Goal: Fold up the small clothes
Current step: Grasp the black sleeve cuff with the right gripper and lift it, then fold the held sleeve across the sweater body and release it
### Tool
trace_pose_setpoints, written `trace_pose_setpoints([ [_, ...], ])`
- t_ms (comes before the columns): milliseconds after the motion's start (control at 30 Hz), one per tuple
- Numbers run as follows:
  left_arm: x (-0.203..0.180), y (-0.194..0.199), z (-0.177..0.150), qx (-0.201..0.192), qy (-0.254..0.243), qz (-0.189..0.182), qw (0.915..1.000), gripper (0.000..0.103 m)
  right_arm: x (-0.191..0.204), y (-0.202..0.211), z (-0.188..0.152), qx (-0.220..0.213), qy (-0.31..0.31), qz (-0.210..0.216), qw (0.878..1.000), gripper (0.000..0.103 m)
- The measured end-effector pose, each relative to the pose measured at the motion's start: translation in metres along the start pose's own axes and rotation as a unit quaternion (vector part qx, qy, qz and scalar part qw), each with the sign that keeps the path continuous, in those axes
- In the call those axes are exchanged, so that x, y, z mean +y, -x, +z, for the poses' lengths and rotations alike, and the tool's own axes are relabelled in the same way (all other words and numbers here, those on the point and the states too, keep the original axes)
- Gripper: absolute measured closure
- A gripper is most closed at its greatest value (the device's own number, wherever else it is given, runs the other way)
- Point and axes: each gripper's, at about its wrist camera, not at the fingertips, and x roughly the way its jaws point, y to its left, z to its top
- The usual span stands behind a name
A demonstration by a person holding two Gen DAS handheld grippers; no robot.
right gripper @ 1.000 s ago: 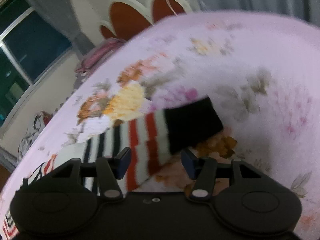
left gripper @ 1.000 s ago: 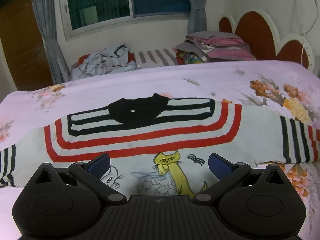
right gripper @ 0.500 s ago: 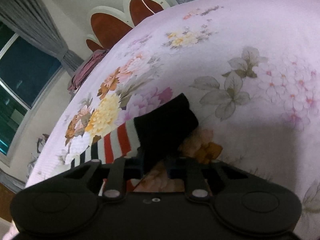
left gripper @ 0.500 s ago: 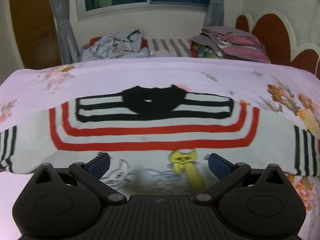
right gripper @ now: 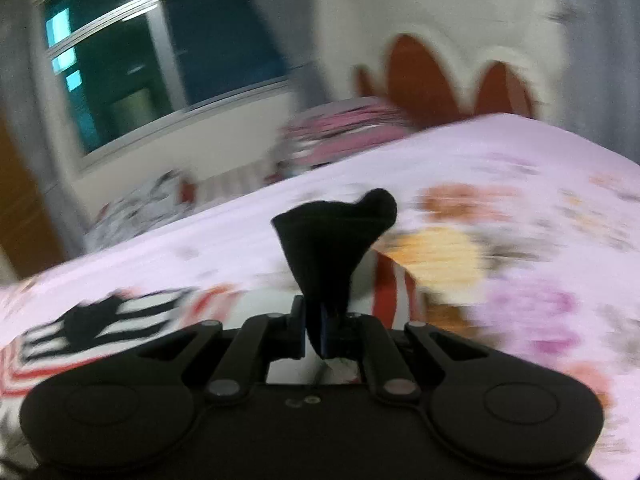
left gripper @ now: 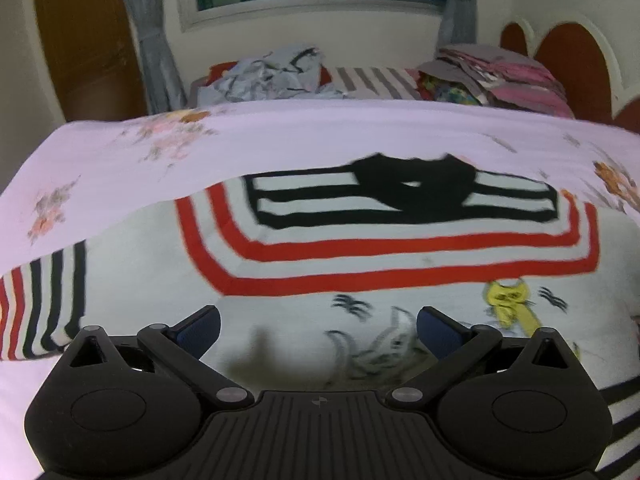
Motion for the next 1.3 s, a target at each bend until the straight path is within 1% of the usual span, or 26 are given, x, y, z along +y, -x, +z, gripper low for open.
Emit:
trace_pose_setpoints([
  [100, 0.023, -0.004, -0.002, 0.009, 0.019, -0.027, 0.9994, 0.000, 0.050, -0.016, -0.007, 0.021, 0.029, 0.041, 0.999, 0.096],
  [200, 0.040, -0.005, -0.006, 0.007, 0.027, -0.046, 0.9986, 0.000, 0.097, -0.029, -0.020, 0.043, 0.057, 0.073, 0.995, 0.096],
  [367, 0.057, -0.006, -0.012, 0.002, 0.037, -0.051, 0.9980, 0.000, 0.162, -0.047, -0.046, 0.083, 0.108, 0.113, 0.984, 0.096],
  [467, 0.062, -0.006, -0.016, 0.001, 0.040, -0.053, 0.9978, 0.000, 0.194, -0.055, -0.064, 0.106, 0.135, 0.132, 0.976, 0.096],
  [533, 0.066, -0.003, -0.019, -0.001, 0.040, -0.058, 0.9975, 0.000, 0.209, -0.061, -0.076, 0.127, 0.145, 0.141, 0.971, 0.096],
  [567, 0.065, -0.003, -0.020, 0.000, 0.039, -0.059, 0.9975, 0.000, 0.217, -0.066, -0.082, 0.135, 0.148, 0.142, 0.969, 0.096],
  [633, 0.064, -0.004, -0.020, 0.004, 0.036, -0.065, 0.9972, 0.000, 0.222, -0.074, -0.093, 0.156, 0.152, 0.137, 0.966, 0.093],
  [667, 0.062, -0.004, -0.020, 0.005, 0.036, -0.069, 0.9969, 0.000, 0.222, -0.072, -0.096, 0.146, 0.153, 0.137, 0.968, 0.089],
  [700, 0.061, -0.003, -0.020, 0.004, 0.037, -0.076, 0.9964, 0.000, 0.223, -0.068, -0.095, 0.146, 0.153, 0.140, 0.967, 0.086],
  [733, 0.058, -0.003, -0.019, 0.002, 0.039, -0.085, 0.9956, 0.000, 0.223, -0.062, -0.093, 0.144, 0.153, 0.140, 0.968, 0.078],
  [767, 0.053, -0.003, -0.017, 0.000, 0.038, -0.091, 0.9951, 0.000, 0.221, -0.055, -0.089, 0.129, 0.151, 0.143, 0.970, 0.074],
  [833, 0.041, -0.007, -0.014, -0.002, 0.037, -0.110, 0.9932, 0.000, 0.211, -0.036, -0.080, 0.098, 0.134, 0.151, 0.975, 0.073],
  [900, 0.027, -0.015, -0.010, 0.005, 0.041, -0.134, 0.9901, 0.000, 0.196, -0.023, -0.068, 0.080, 0.112, 0.143, 0.980, 0.075],
  [967, 0.012, -0.026, -0.007, 0.020, 0.055, -0.163, 0.9848, 0.000, 0.177, -0.013, -0.056, 0.061, 0.097, 0.124, 0.986, 0.075],
  [1033, 0.000, -0.037, -0.003, 0.035, 0.081, -0.195, 0.9769, 0.001, 0.155, -0.003, -0.044, 0.049, 0.083, 0.106, 0.990, 0.075],
  [1067, -0.005, -0.041, -0.002, 0.038, 0.088, -0.202, 0.9747, 0.005, 0.146, -0.001, -0.038, 0.043, 0.076, 0.099, 0.991, 0.075],
  [1100, -0.011, -0.045, -0.002, 0.043, 0.091, -0.207, 0.9732, 0.025, 0.135, 0.004, -0.034, 0.036, 0.068, 0.089, 0.993, 0.075],
  [1133, -0.018, -0.050, -0.001, 0.053, 0.092, -0.209, 0.9721, 0.037, 0.125, 0.007, -0.032, 0.031, 0.062, 0.078, 0.995, 0.075],
  [1200, -0.027, -0.060, 0.000, 0.065, 0.103, -0.209, 0.9704, 0.037, 0.102, 0.007, -0.027, 0.024, 0.044, 0.044, 0.998, 0.075],
  [1267, -0.034, -0.071, 0.001, 0.078, 0.115, -0.210, 0.9678, 0.042, 0.079, 0.004, -0.026, 0.027, 0.019, 0.007, 0.999, 0.075],
  [1300, -0.037, -0.074, 0.001, 0.080, 0.116, -0.209, 0.9678, 0.056, 0.068, 0.004, -0.026, 0.031, 0.004, -0.006, 0.999, 0.075],
])
